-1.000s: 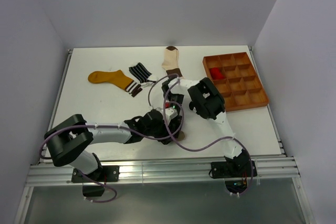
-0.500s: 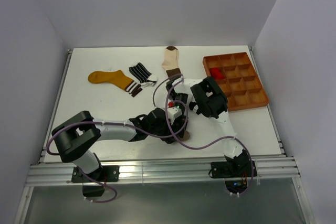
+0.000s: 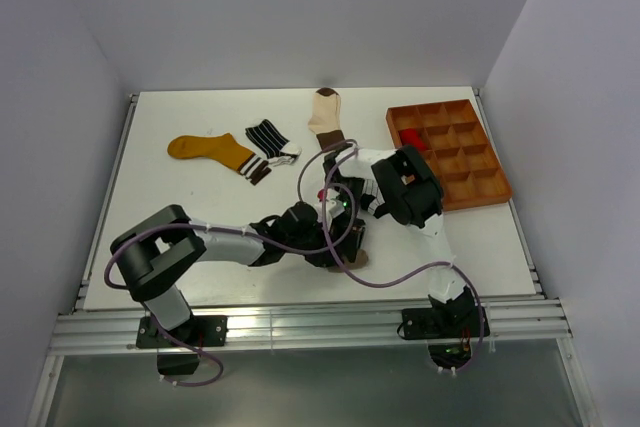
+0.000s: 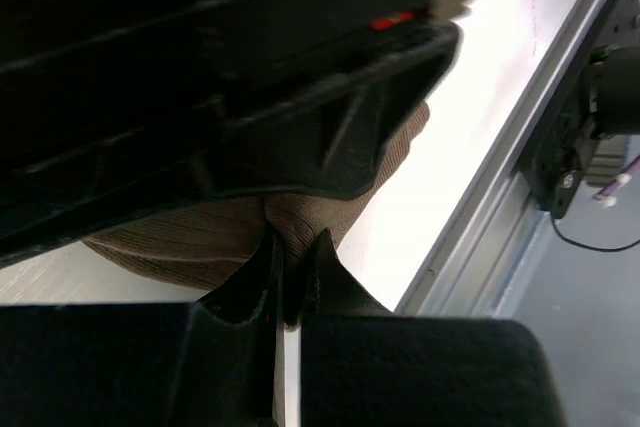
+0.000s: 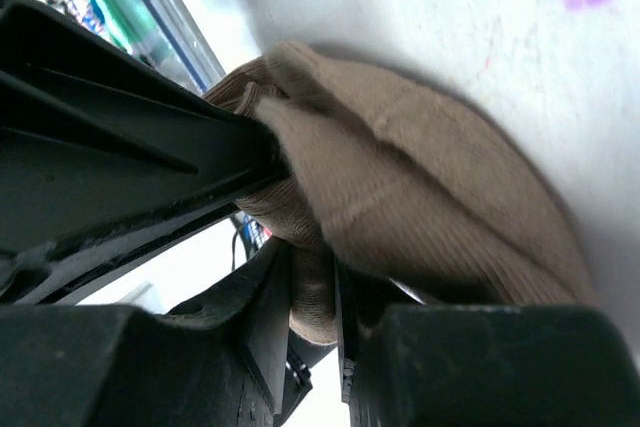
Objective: Roll the socks
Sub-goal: Roll the sock at the center of the board.
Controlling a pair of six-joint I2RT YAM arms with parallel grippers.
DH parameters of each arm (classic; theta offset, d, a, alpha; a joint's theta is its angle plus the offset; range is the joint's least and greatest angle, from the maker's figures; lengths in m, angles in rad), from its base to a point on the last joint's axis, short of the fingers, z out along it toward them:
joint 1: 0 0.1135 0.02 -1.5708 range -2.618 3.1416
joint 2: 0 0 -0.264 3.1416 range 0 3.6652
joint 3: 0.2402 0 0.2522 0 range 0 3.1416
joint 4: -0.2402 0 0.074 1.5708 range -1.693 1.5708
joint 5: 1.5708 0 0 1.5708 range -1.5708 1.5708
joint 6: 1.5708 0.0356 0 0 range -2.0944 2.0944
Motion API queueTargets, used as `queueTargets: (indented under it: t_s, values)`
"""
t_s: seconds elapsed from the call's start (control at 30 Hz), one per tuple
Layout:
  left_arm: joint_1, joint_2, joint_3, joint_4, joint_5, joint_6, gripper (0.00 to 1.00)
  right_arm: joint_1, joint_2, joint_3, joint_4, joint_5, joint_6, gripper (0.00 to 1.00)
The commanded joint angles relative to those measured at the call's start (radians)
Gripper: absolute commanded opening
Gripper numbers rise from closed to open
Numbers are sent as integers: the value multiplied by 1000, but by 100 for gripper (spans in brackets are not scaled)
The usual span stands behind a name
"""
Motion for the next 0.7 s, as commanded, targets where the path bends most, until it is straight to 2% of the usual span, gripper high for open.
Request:
queueTargets:
  t_s: [0.0, 0.23, 0.53, 0.63, 0.67]
  values:
    - [8, 62, -36, -127, 49, -53, 0, -20, -49, -21, 293, 60, 16, 26]
    - [105, 39, -91, -129, 159, -97, 0, -102, -182, -36, 359, -43, 50, 36]
    - [186, 98, -42, -196, 267, -142, 0, -237, -368, -96, 436, -133, 55, 37]
    - [217, 117, -30, -202, 331, -181, 0, -274, -440, -156, 506, -127, 40, 37]
    - [235, 124, -23, -207, 363, -189, 0, -279, -510, -212, 538, -97, 33, 37]
